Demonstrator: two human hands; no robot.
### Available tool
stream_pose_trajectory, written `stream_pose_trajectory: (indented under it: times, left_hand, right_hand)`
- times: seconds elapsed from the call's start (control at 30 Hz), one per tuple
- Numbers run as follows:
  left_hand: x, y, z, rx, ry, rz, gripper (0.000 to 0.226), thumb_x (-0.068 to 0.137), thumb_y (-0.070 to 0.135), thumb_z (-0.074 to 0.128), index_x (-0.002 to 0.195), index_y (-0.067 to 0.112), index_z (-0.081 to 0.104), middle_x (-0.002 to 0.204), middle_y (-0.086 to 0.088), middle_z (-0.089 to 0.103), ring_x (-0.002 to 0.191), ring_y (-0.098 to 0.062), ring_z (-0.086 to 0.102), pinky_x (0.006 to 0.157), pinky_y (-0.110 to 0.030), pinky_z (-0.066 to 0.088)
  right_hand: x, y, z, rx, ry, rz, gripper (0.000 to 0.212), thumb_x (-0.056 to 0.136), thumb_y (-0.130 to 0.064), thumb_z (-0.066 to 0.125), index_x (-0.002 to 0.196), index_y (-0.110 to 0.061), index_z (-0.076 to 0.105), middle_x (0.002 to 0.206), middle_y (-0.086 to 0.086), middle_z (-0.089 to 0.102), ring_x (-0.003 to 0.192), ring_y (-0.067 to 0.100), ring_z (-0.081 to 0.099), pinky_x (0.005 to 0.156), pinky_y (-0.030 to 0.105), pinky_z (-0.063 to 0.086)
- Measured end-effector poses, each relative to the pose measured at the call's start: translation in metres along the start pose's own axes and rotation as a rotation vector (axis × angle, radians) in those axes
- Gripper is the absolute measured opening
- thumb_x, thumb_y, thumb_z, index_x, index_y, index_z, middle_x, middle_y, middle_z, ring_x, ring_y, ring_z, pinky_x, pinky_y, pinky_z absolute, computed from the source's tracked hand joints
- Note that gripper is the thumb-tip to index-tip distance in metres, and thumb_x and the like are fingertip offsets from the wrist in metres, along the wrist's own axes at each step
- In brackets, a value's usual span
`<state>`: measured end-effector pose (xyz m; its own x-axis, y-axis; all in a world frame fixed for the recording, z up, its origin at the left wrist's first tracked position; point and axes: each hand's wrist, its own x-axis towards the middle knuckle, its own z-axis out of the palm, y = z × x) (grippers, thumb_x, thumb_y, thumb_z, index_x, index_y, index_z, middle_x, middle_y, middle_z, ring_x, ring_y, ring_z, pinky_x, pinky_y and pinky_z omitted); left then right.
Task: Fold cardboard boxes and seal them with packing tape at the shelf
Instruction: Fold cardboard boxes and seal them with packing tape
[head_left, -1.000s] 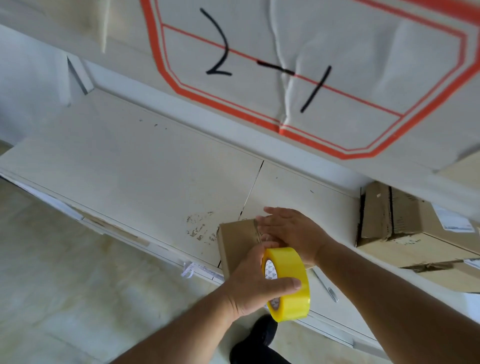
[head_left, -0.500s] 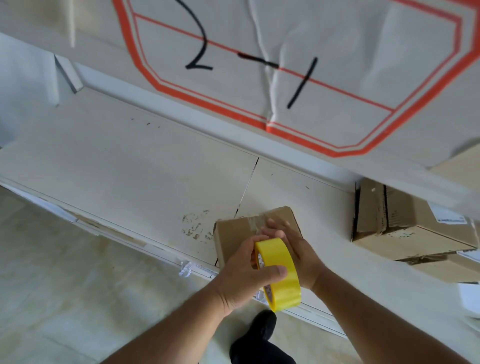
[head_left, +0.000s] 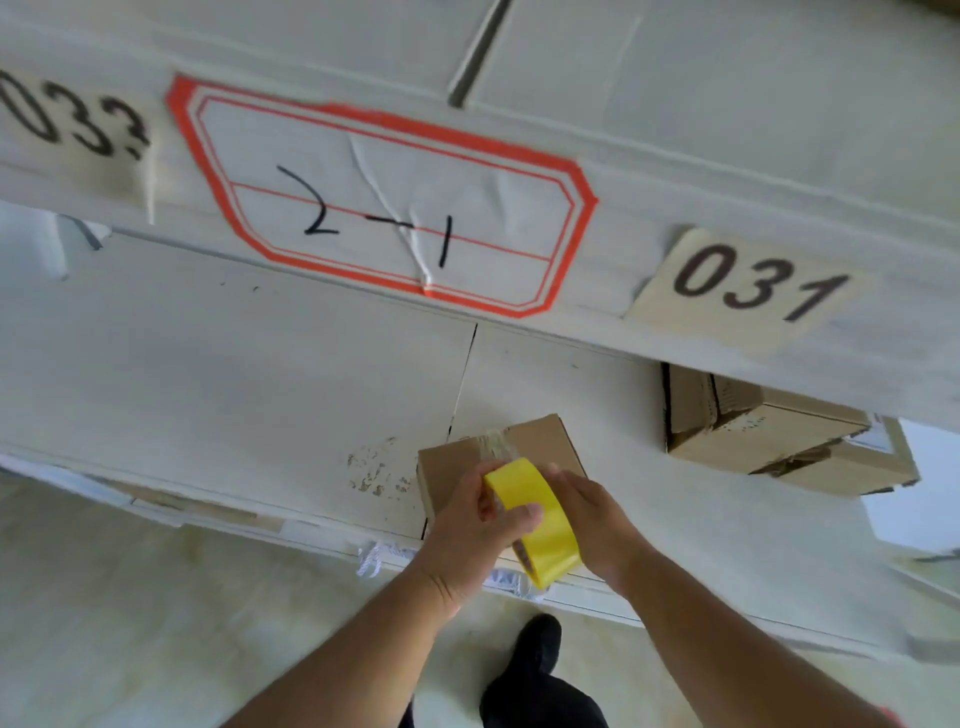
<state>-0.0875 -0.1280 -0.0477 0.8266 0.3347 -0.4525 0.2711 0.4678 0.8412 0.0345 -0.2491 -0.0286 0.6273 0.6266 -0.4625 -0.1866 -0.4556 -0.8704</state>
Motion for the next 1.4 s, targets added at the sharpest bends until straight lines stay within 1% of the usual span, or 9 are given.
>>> stream_pose_trajectory:
  times: [0.07,0.27,0.37,0.53,0.67,0.8,0.93,1.03,1.4]
  left_hand:
    - [-0.001,0.005,0.001,-0.006,-0.004,-0.013,0.066,0.071,0.034,0.083,0.130,0.022,0.057,0.120,-0.011,0.073,0.114,-0.028,0.070,0.099,-0.050,0.057]
    - [-0.014,0.037,0.017,0.026,0.123,0.069,0.061,0.069,0.045,0.082,0.122,0.024,0.062,0.114,-0.011,0.072,0.105,-0.023,0.073,0.084,-0.038,0.061]
    - [-0.036,0.054,0.028,0.201,0.091,0.128,0.081,0.063,0.065,0.080,0.133,0.037,0.053,0.120,0.004,0.068,0.107,-0.008,0.070,0.091,-0.035,0.060]
    - [-0.073,0.084,0.014,0.476,0.088,0.371,0.034,0.099,0.058,0.046,0.127,0.049,0.062,0.127,0.019,0.068,0.119,-0.001,0.064,0.101,-0.029,0.051]
    - [-0.073,0.112,0.000,0.723,-0.012,0.433,0.044,0.103,0.009,0.048,0.117,0.048,0.064,0.106,0.019,0.071,0.098,-0.005,0.071,0.092,-0.032,0.055]
    - [-0.067,0.135,-0.008,0.886,-0.140,0.431,0.051,0.097,0.008,0.064,0.128,0.048,0.058,0.103,0.021,0.068,0.090,-0.004,0.067,0.087,-0.027,0.054]
    - [-0.070,0.152,-0.011,0.806,-0.314,0.353,0.088,0.094,-0.001,0.059,0.144,0.066,0.031,0.136,0.025,0.053,0.123,0.002,0.055,0.103,-0.021,0.046]
    - [-0.074,0.157,-0.010,0.743,-0.461,0.360,0.070,0.093,0.003,0.058,0.143,0.052,0.050,0.147,0.025,0.053,0.140,0.001,0.047,0.117,-0.025,0.038]
    - [-0.089,0.139,-0.017,0.862,-0.243,0.890,0.004,0.101,0.019,0.063,0.099,0.018,0.066,0.102,0.011,0.063,0.097,-0.015,0.064,0.087,-0.023,0.048]
  right_hand:
    - [-0.011,-0.001,-0.003,-0.005,0.019,0.046,0.040,0.111,-0.038,0.045,0.100,-0.019,0.078,0.078,-0.007,0.076,0.077,0.008,0.070,0.070,0.019,0.051]
    - [-0.063,-0.023,-0.002,-0.047,0.064,-0.071,0.038,0.098,-0.061,0.055,0.118,-0.033,0.072,0.109,-0.006,0.077,0.105,0.016,0.071,0.094,0.034,0.055]
    - [-0.097,-0.039,0.010,-0.259,0.192,-0.172,0.034,0.087,-0.053,0.078,0.116,-0.042,0.062,0.100,-0.019,0.073,0.090,0.003,0.069,0.076,0.019,0.053]
    - [-0.110,-0.031,0.005,0.290,0.355,-0.116,0.031,0.076,-0.022,0.082,0.105,-0.022,0.070,0.092,0.001,0.073,0.090,0.022,0.071,0.083,0.044,0.055]
    - [-0.112,-0.038,0.002,0.739,0.236,-0.113,0.028,0.084,0.006,0.064,0.111,0.007,0.062,0.073,0.017,0.048,0.065,0.029,0.050,0.085,0.054,0.056]
    - [-0.118,-0.059,-0.002,0.808,0.178,-0.087,0.036,0.071,-0.004,0.064,0.106,0.004,0.062,0.068,0.014,0.042,0.063,0.027,0.044,0.075,0.044,0.059]
    - [-0.122,-0.067,-0.007,0.873,0.092,-0.046,0.053,0.060,-0.010,0.073,0.109,0.004,0.061,0.068,0.012,0.040,0.060,0.025,0.042,0.070,0.043,0.055]
    - [-0.121,-0.073,-0.007,0.900,0.013,0.017,0.054,0.054,-0.017,0.078,0.103,0.002,0.064,0.069,0.011,0.040,0.056,0.022,0.041,0.066,0.041,0.053]
    - [-0.109,-0.069,-0.003,1.027,-0.278,0.261,0.034,0.067,-0.018,0.075,0.095,0.000,0.067,0.074,0.012,0.051,0.051,0.015,0.048,0.052,0.029,0.049]
